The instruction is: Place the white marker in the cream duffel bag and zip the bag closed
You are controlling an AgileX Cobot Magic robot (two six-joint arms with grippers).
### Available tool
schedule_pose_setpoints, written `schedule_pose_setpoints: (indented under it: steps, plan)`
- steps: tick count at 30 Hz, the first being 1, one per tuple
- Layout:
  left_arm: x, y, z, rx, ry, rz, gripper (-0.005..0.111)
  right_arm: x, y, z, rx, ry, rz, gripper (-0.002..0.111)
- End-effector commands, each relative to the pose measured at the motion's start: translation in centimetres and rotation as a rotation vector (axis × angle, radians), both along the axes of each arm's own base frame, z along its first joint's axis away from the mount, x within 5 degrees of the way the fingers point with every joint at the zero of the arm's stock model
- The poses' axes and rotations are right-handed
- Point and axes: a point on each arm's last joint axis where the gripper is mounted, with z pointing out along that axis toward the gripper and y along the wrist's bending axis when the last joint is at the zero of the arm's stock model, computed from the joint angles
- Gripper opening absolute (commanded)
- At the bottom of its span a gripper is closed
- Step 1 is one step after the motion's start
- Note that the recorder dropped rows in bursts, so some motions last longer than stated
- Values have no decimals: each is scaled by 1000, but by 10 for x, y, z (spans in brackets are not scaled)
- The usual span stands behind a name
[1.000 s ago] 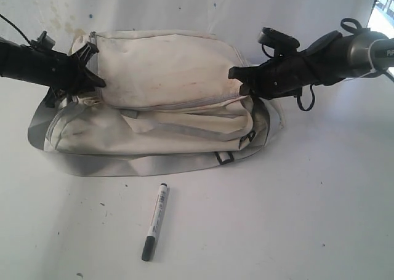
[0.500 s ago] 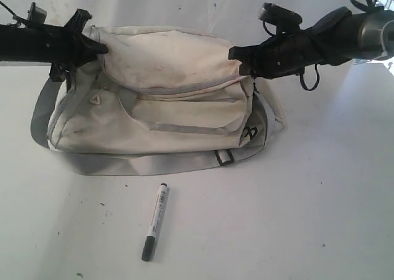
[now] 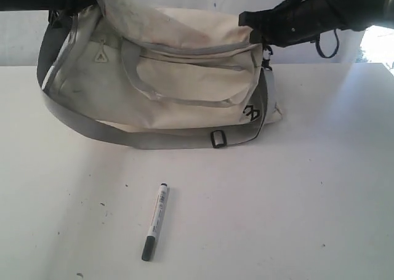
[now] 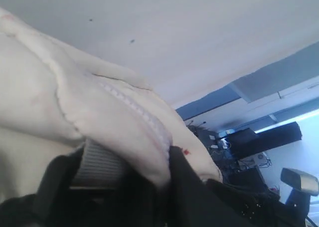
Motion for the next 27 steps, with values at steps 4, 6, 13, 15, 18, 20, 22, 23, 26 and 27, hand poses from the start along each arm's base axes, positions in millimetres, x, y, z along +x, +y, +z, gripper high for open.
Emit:
schedule_pose_setpoints:
  steps: [4,6,13,15,18,20,22,23,26,27]
  plan:
    - [-14,-3,39,-31,-30,-18,0,-4,-42,37,69,69,-107,0]
    - [-18,-6,39,-9,-6,-24,0,-5,-53,42,94,102,-124,0]
    - [-35,-28,42,64,-9,-123,0,-5,-79,52,112,142,-148,0]
    - [-37,-34,41,99,-12,-143,0,-6,-84,53,96,152,-149,0]
    - [-38,-35,38,129,-11,-145,0,-8,-91,52,92,172,-149,0]
    - [-38,-34,37,153,-11,-145,0,-9,-92,50,71,182,-144,0]
    - [-37,-32,35,178,-11,-145,0,-8,-92,49,66,187,-143,0]
    - [-38,-32,34,194,-11,-146,0,-9,-92,49,66,188,-142,0]
    - [-39,-33,33,203,-6,-165,0,-8,-92,48,66,190,-142,0]
    - [-39,-33,33,204,-9,-169,0,-8,-92,47,66,192,-142,0]
